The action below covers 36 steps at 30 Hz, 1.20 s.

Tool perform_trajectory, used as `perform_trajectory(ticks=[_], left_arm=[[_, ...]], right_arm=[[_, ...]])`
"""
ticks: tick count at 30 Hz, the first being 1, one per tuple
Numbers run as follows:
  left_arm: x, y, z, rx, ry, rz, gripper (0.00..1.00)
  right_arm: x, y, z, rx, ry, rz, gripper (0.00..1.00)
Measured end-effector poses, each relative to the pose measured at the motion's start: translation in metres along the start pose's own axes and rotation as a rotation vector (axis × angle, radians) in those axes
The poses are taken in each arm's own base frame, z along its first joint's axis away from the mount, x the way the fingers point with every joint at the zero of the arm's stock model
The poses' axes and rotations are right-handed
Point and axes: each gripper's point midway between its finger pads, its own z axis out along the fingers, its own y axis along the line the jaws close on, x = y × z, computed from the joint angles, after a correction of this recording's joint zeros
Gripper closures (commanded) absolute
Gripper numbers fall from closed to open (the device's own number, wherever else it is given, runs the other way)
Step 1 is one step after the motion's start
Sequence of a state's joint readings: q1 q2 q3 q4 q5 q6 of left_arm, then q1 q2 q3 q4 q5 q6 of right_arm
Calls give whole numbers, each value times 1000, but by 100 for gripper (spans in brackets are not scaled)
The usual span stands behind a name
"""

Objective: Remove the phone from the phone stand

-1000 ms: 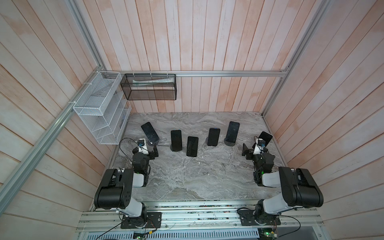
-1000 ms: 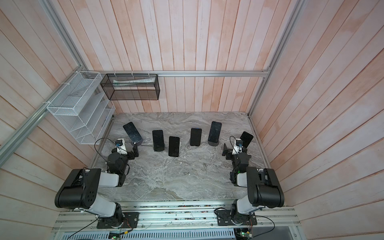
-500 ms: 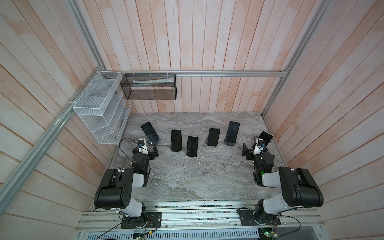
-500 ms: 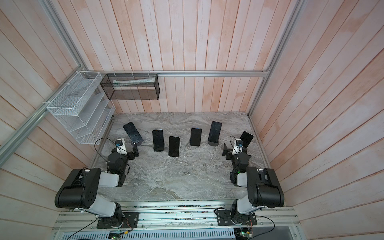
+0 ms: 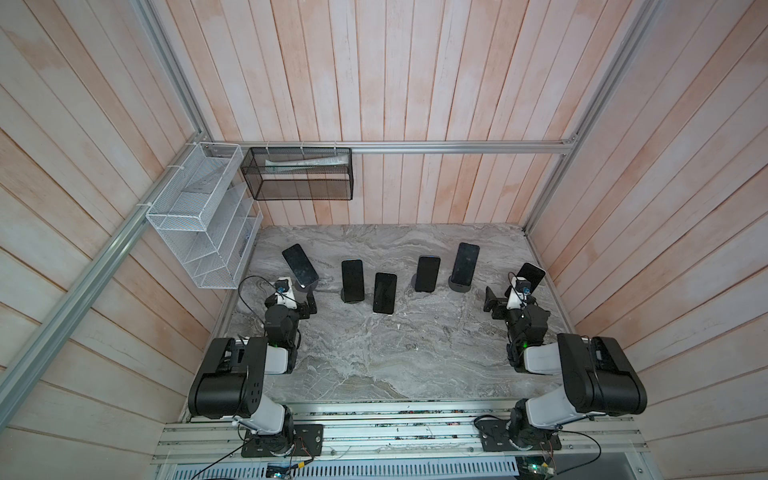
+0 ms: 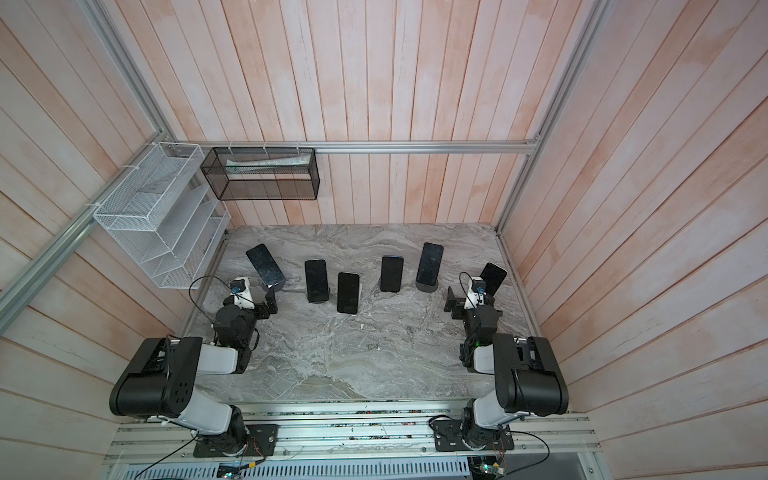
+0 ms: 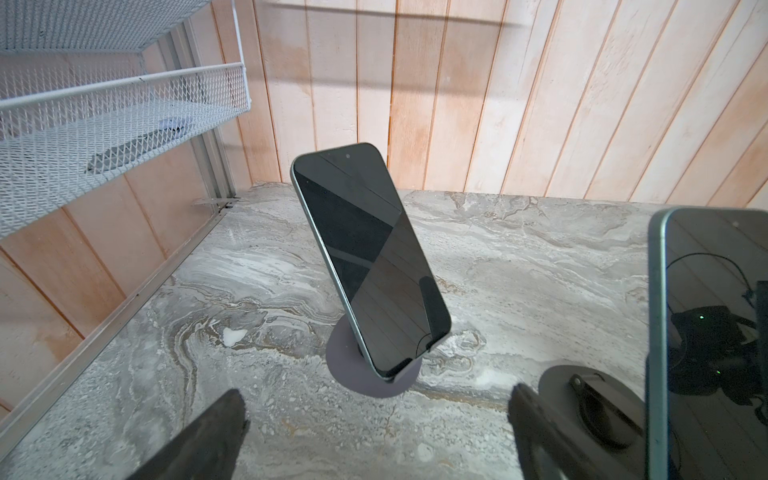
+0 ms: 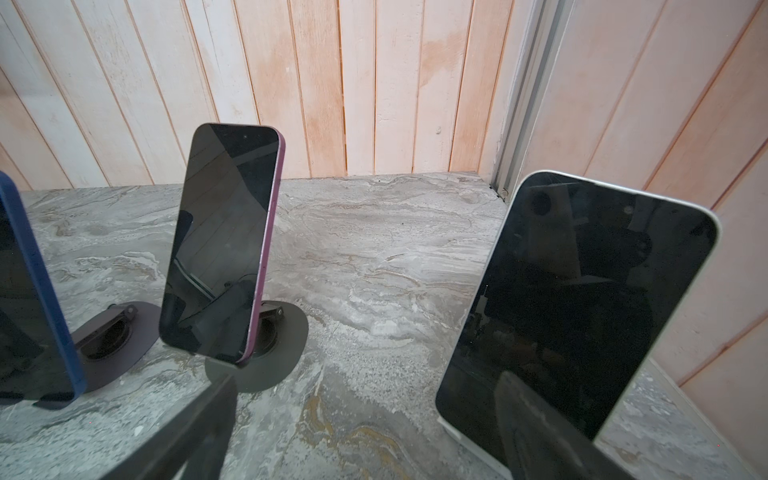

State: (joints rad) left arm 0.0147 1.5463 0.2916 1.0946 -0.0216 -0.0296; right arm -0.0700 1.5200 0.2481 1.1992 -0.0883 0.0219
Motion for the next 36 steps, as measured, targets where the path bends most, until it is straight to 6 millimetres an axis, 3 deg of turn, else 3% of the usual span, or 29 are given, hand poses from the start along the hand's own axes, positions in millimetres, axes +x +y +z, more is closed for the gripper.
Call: perform_trajectory(ticks=[5,7,11,13,16,19,21,23,25,27,28,32,36], left_arm=[[-9,-4,-6,19,13,10,0],[-34,-8,-8,28,-6,2,0],[-106,-16,-26,66,-114,-70,0],[-134,-20,-41,88,-157,-123,0],[-160,-18,-61,93,-155,-318,0],[-173,-6,-71,95,-111,-528,0],[-172,3,-74,122,-100,-660,0],[-158,4,-69,157,-50,-775,0],[-141,-6,-59,208,51,-827,0],[-128,-16,-50,233,163,-848,0],[-127,-18,-50,237,188,-851,0],[-145,-25,-63,265,174,-813,0],[-162,-53,-77,357,145,-749,0]], right_arm=[[0,0,0,0,0,0,2],[0,0,0,1,0,0,2],[-2,0,2,10,24,2,2],[-18,2,7,19,23,-1,2],[-73,17,20,27,-9,41,2],[-156,33,37,16,-24,114,2],[-217,35,41,13,-49,190,3],[-263,34,32,-26,-85,274,24],[-277,28,21,-71,-77,334,41],[-264,14,14,-59,-6,406,56],[-253,10,14,-46,37,427,56],[-195,9,8,-1,234,477,61],[-123,0,-14,61,403,533,73]])
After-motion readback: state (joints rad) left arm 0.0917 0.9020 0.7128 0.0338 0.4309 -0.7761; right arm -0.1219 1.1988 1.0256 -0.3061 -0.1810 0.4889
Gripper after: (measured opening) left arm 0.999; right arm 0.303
